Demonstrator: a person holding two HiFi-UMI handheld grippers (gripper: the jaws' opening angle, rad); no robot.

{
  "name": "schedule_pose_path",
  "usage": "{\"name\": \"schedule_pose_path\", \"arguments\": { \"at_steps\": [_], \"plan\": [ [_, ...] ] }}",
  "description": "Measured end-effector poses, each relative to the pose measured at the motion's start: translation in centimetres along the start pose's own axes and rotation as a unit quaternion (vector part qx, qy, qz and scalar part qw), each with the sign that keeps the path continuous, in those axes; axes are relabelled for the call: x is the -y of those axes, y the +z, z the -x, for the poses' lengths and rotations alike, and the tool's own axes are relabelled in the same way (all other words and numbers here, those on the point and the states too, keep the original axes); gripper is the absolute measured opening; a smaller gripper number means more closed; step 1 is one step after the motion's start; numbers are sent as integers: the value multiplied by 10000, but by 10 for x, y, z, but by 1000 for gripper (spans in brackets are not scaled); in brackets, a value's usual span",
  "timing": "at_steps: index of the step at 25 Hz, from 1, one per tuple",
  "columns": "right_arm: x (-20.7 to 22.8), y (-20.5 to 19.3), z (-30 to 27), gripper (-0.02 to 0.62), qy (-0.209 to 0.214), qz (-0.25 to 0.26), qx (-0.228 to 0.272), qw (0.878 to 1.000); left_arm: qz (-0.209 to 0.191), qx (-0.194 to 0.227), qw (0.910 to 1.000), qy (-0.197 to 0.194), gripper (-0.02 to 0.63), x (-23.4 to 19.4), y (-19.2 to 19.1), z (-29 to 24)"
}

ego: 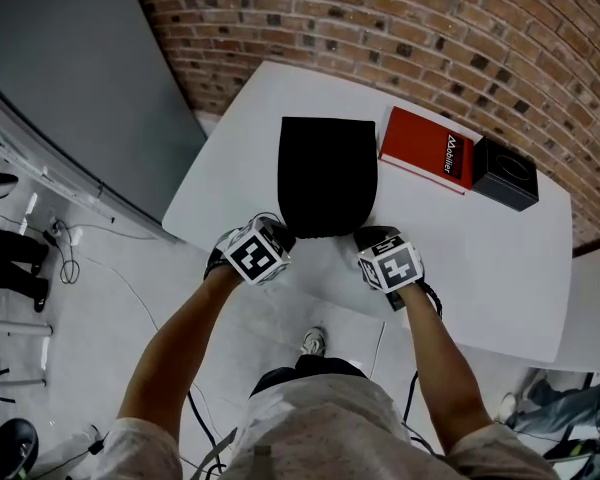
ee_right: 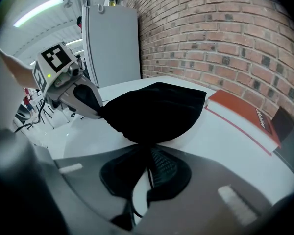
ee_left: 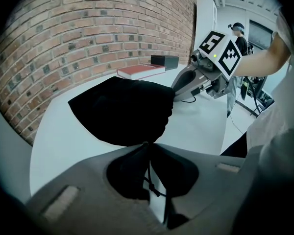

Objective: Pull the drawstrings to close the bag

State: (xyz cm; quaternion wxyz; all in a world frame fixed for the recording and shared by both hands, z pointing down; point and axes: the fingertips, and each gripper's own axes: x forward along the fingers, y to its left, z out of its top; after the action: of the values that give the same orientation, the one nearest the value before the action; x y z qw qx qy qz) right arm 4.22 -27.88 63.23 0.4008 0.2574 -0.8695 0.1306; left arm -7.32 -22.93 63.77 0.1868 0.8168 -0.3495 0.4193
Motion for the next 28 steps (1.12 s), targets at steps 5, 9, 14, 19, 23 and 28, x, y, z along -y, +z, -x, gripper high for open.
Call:
{"name": "schedule_pose_path", "arguments": {
  "at_steps": [5, 9, 14, 19, 23, 28],
  "plan": [
    [1, 4, 2, 6, -29, 30, 34, 10000, -71, -27, 9998, 176, 15, -1, -1, -2],
    [5, 16, 9, 5, -115, 88, 218, 9997, -104, 28, 9993, 367, 14, -2, 5, 4],
    [11, 33, 17, 6, -189, 104, 428, 9989, -128, 273, 9972, 681, 14, -14, 24, 19],
    [15, 52, 25, 6, -249, 157, 638, 9975, -200, 406, 9943, 968, 14, -30, 40, 37],
    [19, 68, 33, 6, -336, 183, 820, 9959, -280, 549, 9910, 1191, 14, -40, 55, 52],
    [20, 90, 44, 6, -486, 204, 1015, 9934, -368, 761, 9869, 1373, 14, -53, 71, 73]
  ]
}}
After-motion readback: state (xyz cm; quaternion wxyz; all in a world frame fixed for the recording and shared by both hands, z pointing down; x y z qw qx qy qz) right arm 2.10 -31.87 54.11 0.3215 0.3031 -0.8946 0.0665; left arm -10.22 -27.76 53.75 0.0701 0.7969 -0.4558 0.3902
